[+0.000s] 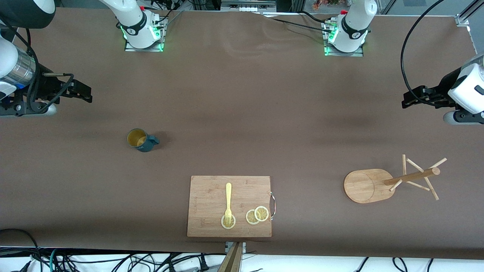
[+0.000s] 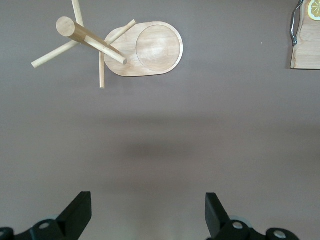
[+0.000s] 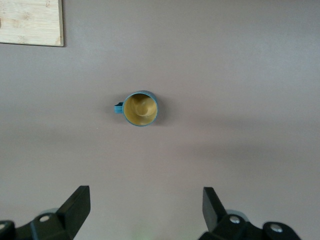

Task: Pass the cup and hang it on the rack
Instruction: 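Reach the right gripper down to the teal mug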

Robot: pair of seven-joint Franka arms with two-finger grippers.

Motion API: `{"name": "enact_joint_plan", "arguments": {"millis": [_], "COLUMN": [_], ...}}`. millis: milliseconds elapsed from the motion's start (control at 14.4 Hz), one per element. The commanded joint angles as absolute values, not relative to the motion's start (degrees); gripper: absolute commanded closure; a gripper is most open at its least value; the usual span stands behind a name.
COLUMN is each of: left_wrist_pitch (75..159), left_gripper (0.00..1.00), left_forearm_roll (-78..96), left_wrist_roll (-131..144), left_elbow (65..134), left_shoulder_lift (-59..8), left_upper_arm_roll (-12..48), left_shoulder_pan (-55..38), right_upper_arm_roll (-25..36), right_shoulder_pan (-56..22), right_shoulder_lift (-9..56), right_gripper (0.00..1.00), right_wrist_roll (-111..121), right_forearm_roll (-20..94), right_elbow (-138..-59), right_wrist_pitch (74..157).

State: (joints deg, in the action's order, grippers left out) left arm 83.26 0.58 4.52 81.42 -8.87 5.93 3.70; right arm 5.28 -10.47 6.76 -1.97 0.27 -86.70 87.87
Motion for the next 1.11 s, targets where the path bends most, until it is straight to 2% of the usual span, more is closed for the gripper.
{"name": "enact_joint_plan", "arguments": {"millis": [0,278,765,1043], "left_wrist_pitch": [83.6,83.5,83.4,83.3], "left_gripper": [0.0,0.0,0.0,0.0], "left_forearm_roll": [0.0,0.0,0.5,0.5], "left_wrist_roll": [4.4,4.4,4.5,4.4], "left_elbow": [84.8,84.8,84.8,84.8], "left_shoulder_lift": [-6.0,-6.1,-6.3,-6.4], "left_upper_arm_roll": [5.7,5.6,5.6,5.6], "left_shoulder_pan": [3.3,3.2,3.8,3.9], "right_upper_arm_roll": [5.0,5.0,5.3,5.3], "right_shoulder_pan": [-10.3,-10.2,-9.9,-10.0], "right_shoulder_lift": [6.5,6.7,10.8,16.1], "right_gripper": [0.01,0.01,0.01,0.01], "right_wrist_roll": [-1.4,-1.3,-1.3,-1.2], "right_forearm_roll": [-0.6,-0.7,-1.1,-1.1], "right_elbow": [-86.9,-89.8,-103.1,-104.2], "right_wrist_pitch": [88.2,90.1,108.3,114.0]}}
